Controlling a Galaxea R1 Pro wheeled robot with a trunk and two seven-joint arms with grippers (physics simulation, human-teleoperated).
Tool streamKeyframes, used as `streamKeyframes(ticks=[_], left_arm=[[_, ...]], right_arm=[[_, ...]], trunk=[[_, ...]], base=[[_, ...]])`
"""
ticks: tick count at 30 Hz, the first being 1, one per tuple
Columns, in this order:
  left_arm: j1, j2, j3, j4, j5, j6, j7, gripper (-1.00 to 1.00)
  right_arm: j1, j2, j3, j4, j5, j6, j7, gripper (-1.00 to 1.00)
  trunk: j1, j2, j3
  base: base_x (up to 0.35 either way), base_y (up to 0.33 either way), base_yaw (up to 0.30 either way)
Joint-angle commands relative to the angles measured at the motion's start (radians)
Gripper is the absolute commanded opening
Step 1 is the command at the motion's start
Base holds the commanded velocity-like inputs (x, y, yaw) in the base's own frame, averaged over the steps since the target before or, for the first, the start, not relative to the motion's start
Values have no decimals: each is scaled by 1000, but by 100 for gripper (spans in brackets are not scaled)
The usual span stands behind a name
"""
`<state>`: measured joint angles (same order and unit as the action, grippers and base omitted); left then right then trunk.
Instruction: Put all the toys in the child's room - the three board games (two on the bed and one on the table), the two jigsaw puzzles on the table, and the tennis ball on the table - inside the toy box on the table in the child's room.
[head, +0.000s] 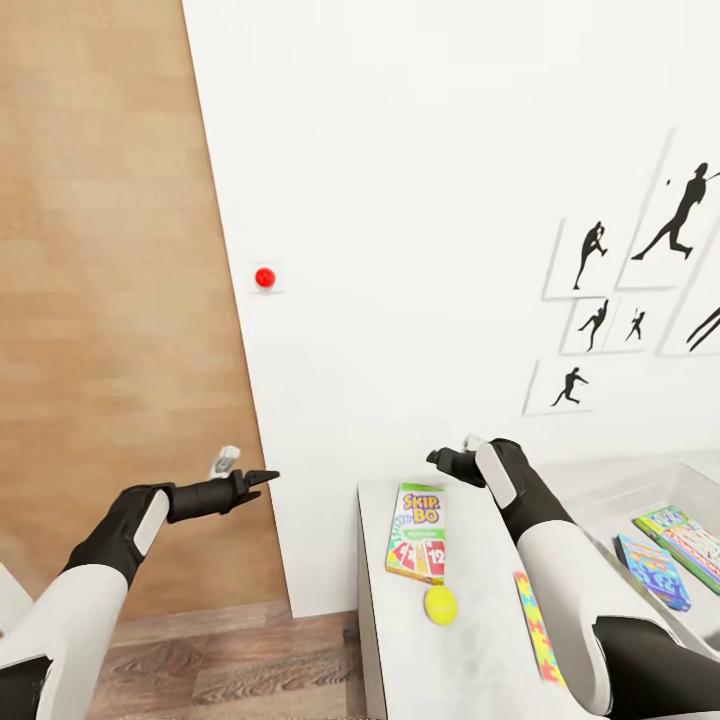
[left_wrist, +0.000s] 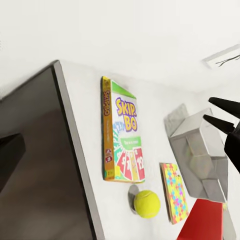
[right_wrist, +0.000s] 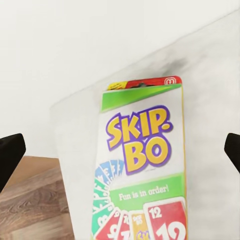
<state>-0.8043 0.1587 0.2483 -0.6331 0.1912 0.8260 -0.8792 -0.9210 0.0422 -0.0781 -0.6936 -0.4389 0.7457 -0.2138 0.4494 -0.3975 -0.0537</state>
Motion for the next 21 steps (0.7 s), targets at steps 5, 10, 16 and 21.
streamKeyframes(ticks=[5, 10, 16, 21], left_arm=[[-1, 3, 2, -3, 1, 4, -8, 100], [-1, 6, 2, -6, 1, 4, -13, 100], [-1, 7, 2, -7, 0, 4, -53, 100], [-1, 11, 1, -8, 0, 4, -57, 100]], right_arm=[[-1, 2, -3, -1, -11, 3, -8, 100], [-1, 6, -3, 0, -11, 3, -7, 100], [-1, 10, -3, 0, -11, 3, -7, 100], [-1, 10, -3, 0, -11, 3, -7, 100]], trunk=[[1, -2, -11], [1, -2, -19], [1, -2, -28], [1, -2, -36]], base=[[0, 0, 0], [0, 0, 0], [0, 0, 0], [0, 0, 0]])
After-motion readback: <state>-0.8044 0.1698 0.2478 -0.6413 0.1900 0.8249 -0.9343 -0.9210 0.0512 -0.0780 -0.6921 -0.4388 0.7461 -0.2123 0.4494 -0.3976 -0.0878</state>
